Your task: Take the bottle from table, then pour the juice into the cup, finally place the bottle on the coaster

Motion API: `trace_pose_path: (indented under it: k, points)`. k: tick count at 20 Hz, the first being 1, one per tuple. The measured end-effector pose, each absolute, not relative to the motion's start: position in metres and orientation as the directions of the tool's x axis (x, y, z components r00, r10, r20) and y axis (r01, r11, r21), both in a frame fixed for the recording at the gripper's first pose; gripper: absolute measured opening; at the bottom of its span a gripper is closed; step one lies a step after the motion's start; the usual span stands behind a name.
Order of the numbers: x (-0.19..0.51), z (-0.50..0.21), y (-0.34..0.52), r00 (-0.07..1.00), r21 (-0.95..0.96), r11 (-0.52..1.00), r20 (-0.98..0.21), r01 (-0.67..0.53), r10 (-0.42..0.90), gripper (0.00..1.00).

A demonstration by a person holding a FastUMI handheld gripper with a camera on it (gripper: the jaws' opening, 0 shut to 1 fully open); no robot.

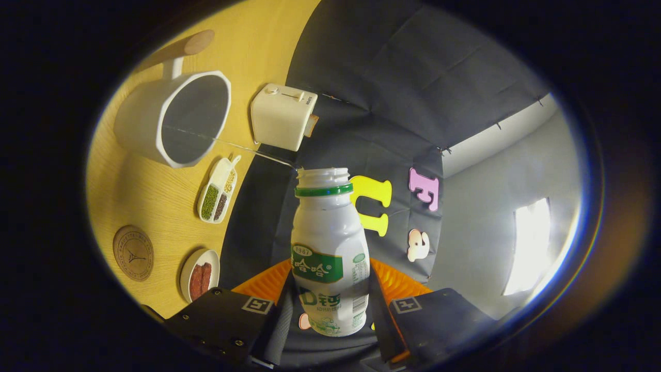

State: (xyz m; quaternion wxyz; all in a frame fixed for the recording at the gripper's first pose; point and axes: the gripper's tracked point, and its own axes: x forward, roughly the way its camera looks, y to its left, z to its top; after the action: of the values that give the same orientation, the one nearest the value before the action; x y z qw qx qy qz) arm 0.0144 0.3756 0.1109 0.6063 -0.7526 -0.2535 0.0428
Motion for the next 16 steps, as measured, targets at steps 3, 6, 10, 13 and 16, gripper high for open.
trace_pose_path:
  k: [3,6,10,13,16]
  points:
    - [0.0135,0.1107,0.3776,0.863,-0.928,-0.151,0.246,0.341,0.441,0.68]
    - [0.0123,0.1108,0.3791,0.858,-0.922,-0.159,0.25,0.352,0.449,0.68]
    - [0.01,0.1099,0.3817,0.847,-0.91,-0.18,0.257,0.375,0.465,0.68]
    - [0.009,0.1104,0.3829,0.84,-0.9,-0.193,0.263,0.391,0.475,0.69]
    - [0.0062,0.1103,0.3862,0.826,-0.882,-0.213,0.274,0.42,0.493,0.68]
